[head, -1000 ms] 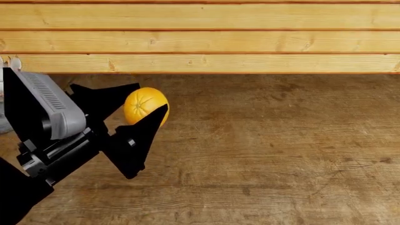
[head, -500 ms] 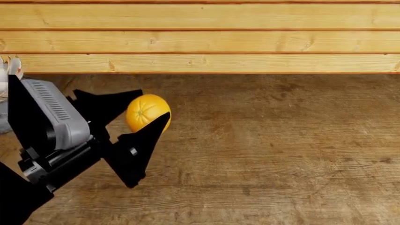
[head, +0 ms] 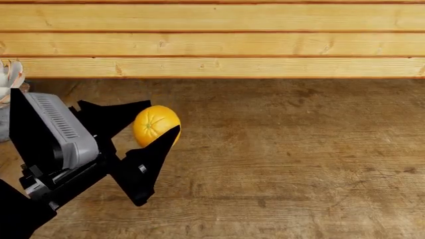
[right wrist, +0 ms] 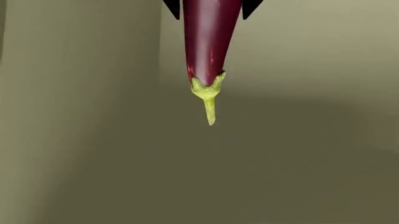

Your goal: Pick the eggplant, orange from the counter and place them in the cabinet. Then close the cabinet.

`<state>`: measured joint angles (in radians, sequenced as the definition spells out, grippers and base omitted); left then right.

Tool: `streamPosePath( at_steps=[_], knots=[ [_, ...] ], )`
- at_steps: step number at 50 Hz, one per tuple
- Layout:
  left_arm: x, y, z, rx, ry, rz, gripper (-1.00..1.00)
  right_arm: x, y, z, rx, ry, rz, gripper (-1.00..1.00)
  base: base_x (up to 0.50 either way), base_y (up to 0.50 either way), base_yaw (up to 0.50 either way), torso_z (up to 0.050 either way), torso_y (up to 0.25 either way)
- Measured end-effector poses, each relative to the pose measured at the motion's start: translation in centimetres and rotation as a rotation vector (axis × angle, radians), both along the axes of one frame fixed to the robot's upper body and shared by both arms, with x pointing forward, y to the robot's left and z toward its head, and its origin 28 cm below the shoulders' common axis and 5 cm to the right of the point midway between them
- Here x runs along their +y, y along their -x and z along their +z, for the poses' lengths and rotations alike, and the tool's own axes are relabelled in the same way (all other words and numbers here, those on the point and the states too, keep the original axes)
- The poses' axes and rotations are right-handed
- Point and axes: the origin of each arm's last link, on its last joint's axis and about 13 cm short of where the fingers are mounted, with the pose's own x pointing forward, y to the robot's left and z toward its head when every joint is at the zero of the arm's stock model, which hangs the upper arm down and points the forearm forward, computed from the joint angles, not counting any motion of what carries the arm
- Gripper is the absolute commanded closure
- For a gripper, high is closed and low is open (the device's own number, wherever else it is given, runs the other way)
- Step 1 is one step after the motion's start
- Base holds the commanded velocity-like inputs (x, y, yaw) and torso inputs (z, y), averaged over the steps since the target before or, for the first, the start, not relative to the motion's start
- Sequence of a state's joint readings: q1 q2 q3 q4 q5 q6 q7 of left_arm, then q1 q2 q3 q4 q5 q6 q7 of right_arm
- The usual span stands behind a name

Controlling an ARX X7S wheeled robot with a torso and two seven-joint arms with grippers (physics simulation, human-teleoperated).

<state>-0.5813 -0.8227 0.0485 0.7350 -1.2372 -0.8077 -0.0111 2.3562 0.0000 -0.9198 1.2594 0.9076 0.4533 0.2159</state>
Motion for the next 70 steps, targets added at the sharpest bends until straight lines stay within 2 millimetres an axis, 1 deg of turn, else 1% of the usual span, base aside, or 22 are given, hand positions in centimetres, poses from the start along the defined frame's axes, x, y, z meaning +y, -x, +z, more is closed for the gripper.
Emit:
streamPosePath(
  at_steps=[11, 12, 22, 32, 37, 41, 49, 56, 63, 70],
  knots=[
    [0.0, -0.1, -0.3, -0.062, -0.024, 0.033, 1.00, 0.0, -0.1, -0.2, 0.020, 0.014, -0.015, 1.00, 0.00, 0.00, 0.00, 0.000, 0.000],
    [0.0, -0.1, -0.3, -0.067, -0.026, 0.035, 1.00, 0.0, -0.1, -0.3, 0.025, 0.014, -0.016, -1.00, 0.00, 0.00, 0.00, 0.000, 0.000],
    [0.1, 0.0, -0.6, -0.094, -0.040, 0.043, 1.00, 0.1, -0.1, -0.5, 0.055, 0.008, -0.025, -1.00, 0.00, 0.00, 0.00, 0.000, 0.000],
    [0.1, 0.2, -0.8, -0.103, -0.050, 0.038, 1.00, 0.2, -0.3, -0.7, 0.049, 0.008, -0.036, -1.00, 0.00, 0.00, 0.00, 0.000, 0.000],
    [0.1, 0.3, -0.8, -0.107, -0.053, 0.034, 1.00, 0.3, -0.4, -0.5, 0.018, -0.007, -0.027, -1.00, 0.00, 0.00, 0.00, 0.000, 0.000],
    [0.1, 0.3, -0.8, -0.110, -0.055, 0.032, 1.00, 0.3, -0.2, 0.0, -0.052, -0.001, -0.030, -1.00, 0.00, 0.00, 0.00, 0.000, 0.000],
    [0.1, 0.4, -0.8, -0.112, -0.056, 0.032, 1.00, 0.9, 1.4, 1.8, -0.214, 0.031, 0.025, -1.00, 0.00, 0.00, 0.00, 0.000, 0.000],
    [0.1, 0.4, -0.9, -0.111, -0.054, 0.033, 1.00, 1.7, 2.9, 2.9, -0.299, 0.047, 0.106, -1.00, 0.00, 0.00, 0.00, 0.000, 0.000],
    [0.2, 0.3, -1.0, -0.110, -0.052, 0.035, 1.00, 2.1, 4.5, 2.8, -0.333, 0.031, 0.195, -1.00, 0.00, 0.00, 0.00, 0.000, 0.000],
    [0.2, 0.3, -1.0, -0.108, -0.049, 0.038, 1.00, 1.8, 6.4, 2.1, -0.353, -0.002, 0.272, -1.00, 0.00, 0.00, 0.00, 0.000, 0.000]
  ],
)
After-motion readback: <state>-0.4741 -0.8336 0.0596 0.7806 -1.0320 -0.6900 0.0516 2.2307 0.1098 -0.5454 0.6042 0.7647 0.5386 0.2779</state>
